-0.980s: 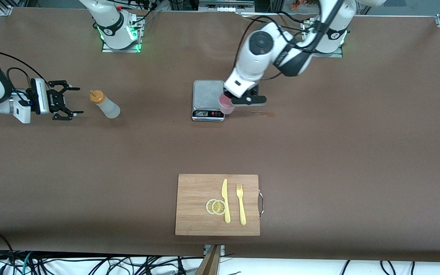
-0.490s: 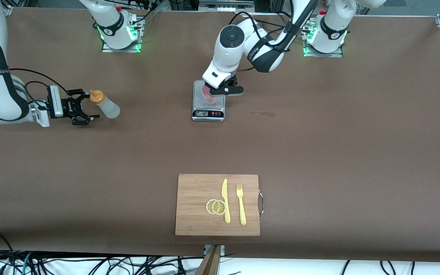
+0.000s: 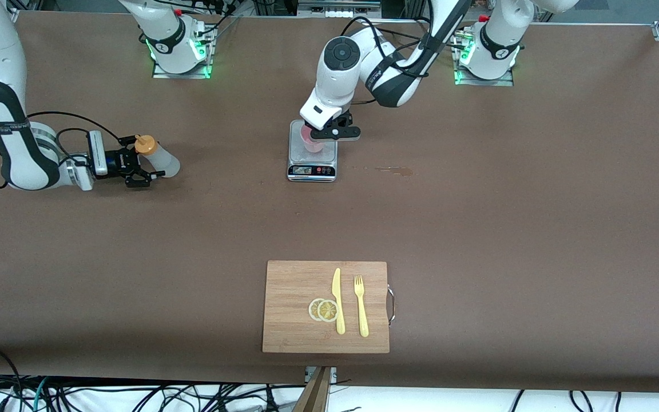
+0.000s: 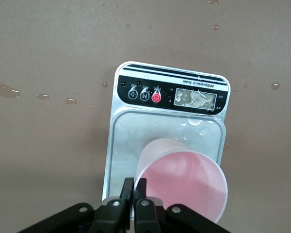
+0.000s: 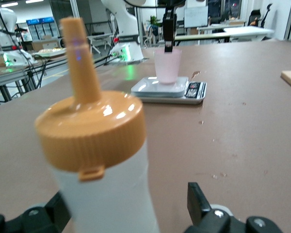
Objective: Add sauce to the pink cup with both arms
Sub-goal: 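Grasp the sauce bottle with the right gripper while the left gripper withdraws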
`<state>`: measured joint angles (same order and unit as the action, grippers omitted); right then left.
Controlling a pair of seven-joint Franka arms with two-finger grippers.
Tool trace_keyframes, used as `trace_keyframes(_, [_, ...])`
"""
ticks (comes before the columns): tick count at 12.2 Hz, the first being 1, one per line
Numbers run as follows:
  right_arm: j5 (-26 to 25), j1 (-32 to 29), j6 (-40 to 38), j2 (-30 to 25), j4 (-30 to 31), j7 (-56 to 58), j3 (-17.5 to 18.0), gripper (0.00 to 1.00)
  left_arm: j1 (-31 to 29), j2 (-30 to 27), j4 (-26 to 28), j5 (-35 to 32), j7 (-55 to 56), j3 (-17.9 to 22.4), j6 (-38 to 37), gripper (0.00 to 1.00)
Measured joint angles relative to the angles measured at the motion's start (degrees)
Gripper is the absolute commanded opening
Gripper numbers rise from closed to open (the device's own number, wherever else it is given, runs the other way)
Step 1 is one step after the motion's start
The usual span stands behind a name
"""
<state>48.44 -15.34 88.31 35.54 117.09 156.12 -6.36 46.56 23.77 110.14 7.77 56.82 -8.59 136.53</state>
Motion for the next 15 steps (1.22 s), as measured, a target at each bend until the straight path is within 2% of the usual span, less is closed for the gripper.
trace_keyframes(3, [1.41,0.27,-2.69,0.01,-0.03,0.01,1.12,1.0,-0.1,-0.02,-1.08,0.0,0.09,0.17,0.08,1.0])
trace_keyframes(4, [1.56,0.33,-3.5,0.01,-0.03,0.19,1.16,0.93,-0.21,-0.13,-2.1,0.0,0.19,0.21,0.07,1.0])
trace_keyframes(6, [1.62,0.33,-4.66,0.06,0.07,0.5,1.16,0.32,-1.25,-1.32,-4.27,0.0,0.24,0.4,-1.64,1.0])
trace_keyframes(7, [1.62,0.33,-4.79,0.17,0.2,0.73,1.16,0.13,-2.52,-2.66,-5.72,0.0,0.2,0.54,-5.07,1.0])
trace_keyframes(8, [1.64,0.32,-4.8,0.36,0.29,0.88,1.15,0.04,-4.04,-4.39,-7.7,0.0,-0.03,0.93,-9.94,1.0])
trace_keyframes(10, [1.74,0.31,-4.78,0.78,0.32,1.33,1.15,0.0,-7.95,-8.89,-12.96,-0.01,-5.21,2.8,-21.87,1.0])
trace_keyframes(12, [1.85,0.33,-4.71,0.82,0.27,1.69,1.16,0.0,-11.81,-13.37,-16.58,-0.01,-13.78,6.87,-31.04,1.0])
trace_keyframes(15, [1.9,0.45,-4.01,0.49,-1.05,0.75,1.15,0.0,-21.7,-17.4,-18.32,-0.04,-28.52,9.88,-39.64,1.0])
